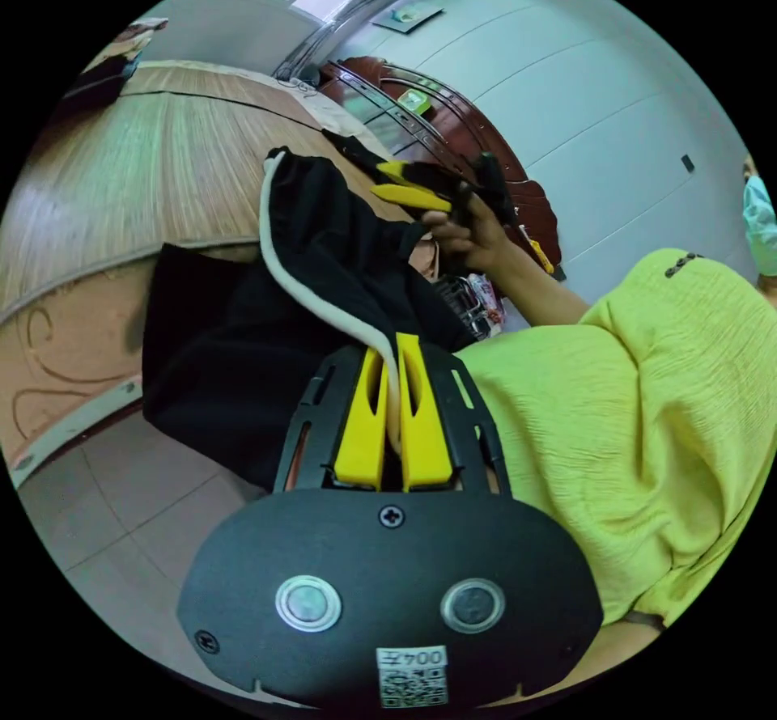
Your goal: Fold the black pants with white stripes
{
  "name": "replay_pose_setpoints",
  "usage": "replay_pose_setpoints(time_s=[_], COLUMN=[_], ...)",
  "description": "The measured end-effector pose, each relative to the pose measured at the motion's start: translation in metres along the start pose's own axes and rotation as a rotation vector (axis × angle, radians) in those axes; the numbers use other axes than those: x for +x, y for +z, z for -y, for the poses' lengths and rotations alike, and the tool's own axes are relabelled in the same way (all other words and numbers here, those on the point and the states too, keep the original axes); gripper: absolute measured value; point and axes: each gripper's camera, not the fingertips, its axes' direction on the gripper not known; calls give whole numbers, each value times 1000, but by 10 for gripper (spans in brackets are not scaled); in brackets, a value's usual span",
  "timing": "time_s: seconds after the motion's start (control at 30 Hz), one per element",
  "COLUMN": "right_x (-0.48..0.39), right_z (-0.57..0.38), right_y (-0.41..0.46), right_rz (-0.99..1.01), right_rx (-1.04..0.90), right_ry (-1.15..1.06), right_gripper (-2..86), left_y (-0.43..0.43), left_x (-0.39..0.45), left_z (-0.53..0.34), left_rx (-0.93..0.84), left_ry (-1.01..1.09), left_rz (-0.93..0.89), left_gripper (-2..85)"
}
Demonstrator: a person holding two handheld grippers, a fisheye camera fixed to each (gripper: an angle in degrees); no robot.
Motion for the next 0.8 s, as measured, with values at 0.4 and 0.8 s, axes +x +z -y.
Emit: replay_pose_setpoints(time_s=[0.4,0.8], right_x=[-39,34], right_z=[107,24], right_y=[135,-59], right_rz=[-574,430], right_rx=[-93,251], right_ry=[113,9], right_gripper=[104,15], left_y=[-4,-37], left_x=[-19,-52], left_z=[5,5], left_rx=[74,-17], left_ry=[-81,-105], left_rz=[-93,-142], left_gripper=[32,65])
